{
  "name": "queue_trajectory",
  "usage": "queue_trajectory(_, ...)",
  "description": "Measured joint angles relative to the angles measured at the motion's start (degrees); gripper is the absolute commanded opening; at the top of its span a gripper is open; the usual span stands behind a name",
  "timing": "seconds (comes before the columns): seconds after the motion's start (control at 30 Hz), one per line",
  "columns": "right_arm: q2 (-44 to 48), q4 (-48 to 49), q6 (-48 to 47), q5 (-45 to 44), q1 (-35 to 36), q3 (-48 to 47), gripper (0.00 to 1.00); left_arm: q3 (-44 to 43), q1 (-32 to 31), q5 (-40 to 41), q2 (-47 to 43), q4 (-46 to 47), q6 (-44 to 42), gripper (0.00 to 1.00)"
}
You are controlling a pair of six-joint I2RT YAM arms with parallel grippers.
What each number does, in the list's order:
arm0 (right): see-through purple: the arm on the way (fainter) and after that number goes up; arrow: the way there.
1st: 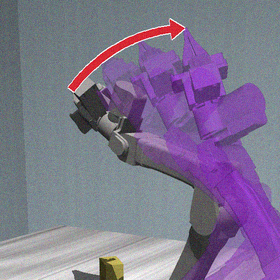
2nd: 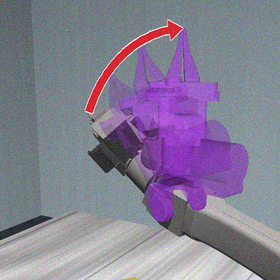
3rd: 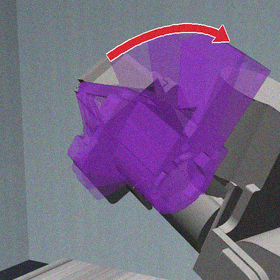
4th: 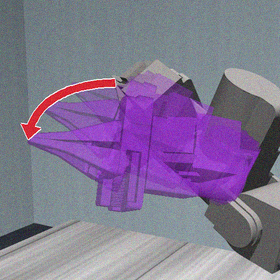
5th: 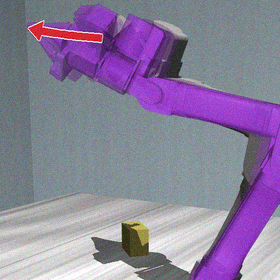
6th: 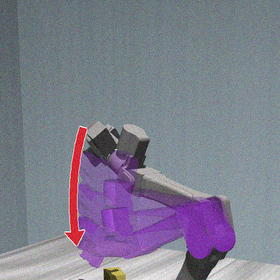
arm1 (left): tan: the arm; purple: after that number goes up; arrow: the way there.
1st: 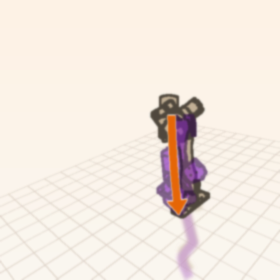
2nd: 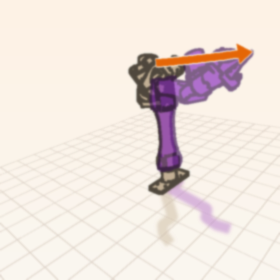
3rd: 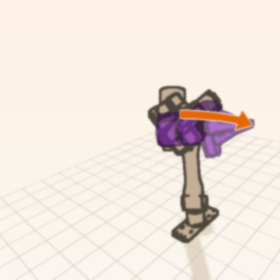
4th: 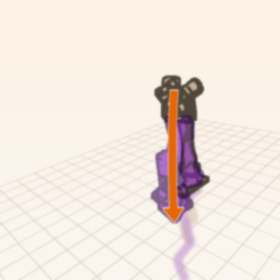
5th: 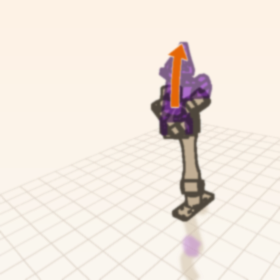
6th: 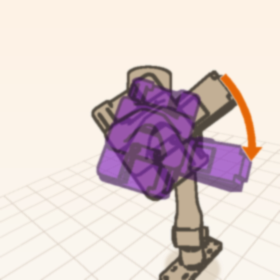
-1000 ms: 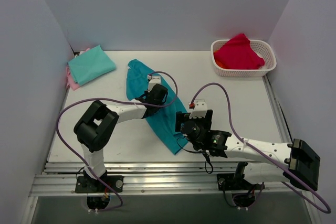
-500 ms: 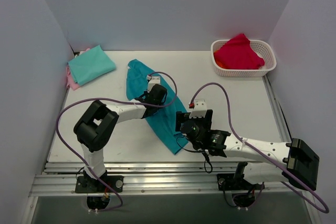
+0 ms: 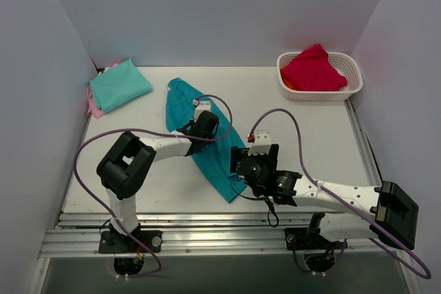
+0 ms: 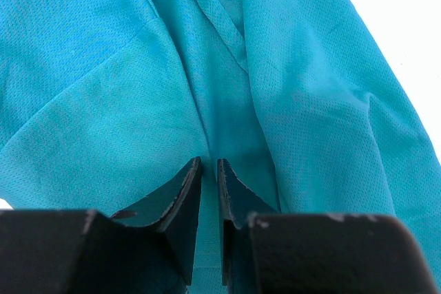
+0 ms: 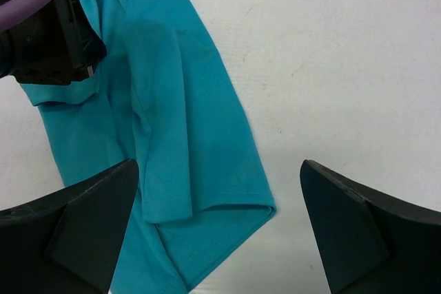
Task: Fold and stack the t-shirts
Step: Flatten out the tshirt
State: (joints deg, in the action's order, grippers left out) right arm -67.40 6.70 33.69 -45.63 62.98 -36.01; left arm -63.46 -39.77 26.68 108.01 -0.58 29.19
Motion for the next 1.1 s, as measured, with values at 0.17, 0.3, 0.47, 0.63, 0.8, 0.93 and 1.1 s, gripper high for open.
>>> queue_trajectory(0.17, -0.4, 0.0, 0.0, 0.0, 0.0, 0.0, 1.0, 0.0, 0.0, -0.2, 0.0, 0.0, 0.0, 0.25)
queue_trajectory(0.3, -0.5, 0.0, 0.0, 0.0, 0.0, 0.0, 1.0, 0.0, 0.0, -0.2, 0.0, 0.0, 0.0, 0.24)
queue_trajectory(0.47, -0.5, 0.0, 0.0, 0.0, 0.0, 0.0, 1.0, 0.0, 0.0, -0.2, 0.0, 0.0, 0.1, 0.19)
queue_trajectory(0.63, -0.9, 0.0, 0.2, 0.0, -0.1, 0.0, 1.0, 0.0, 0.0, -0.2, 0.4, 0.0, 0.1, 0.13)
queue_trajectory(0.8, -1.1, 0.0, 0.4, 0.0, -0.3, 0.0, 1.0, 0.0, 0.0, -0.2, 0.6, 0.0, 0.2, 0.02)
queue_trajectory(0.93, -1.2, 0.0, 0.4, 0.0, -0.3, 0.0, 1.0, 0.0, 0.0, -0.2, 0.6, 0.0, 0.1, 0.02)
queue_trajectory(1.1, -1.6, 0.1, 0.4, 0.0, -0.4, 0.0, 1.0, 0.0, 0.1, 0.4, 0.3, -0.4, 0.1, 0.02)
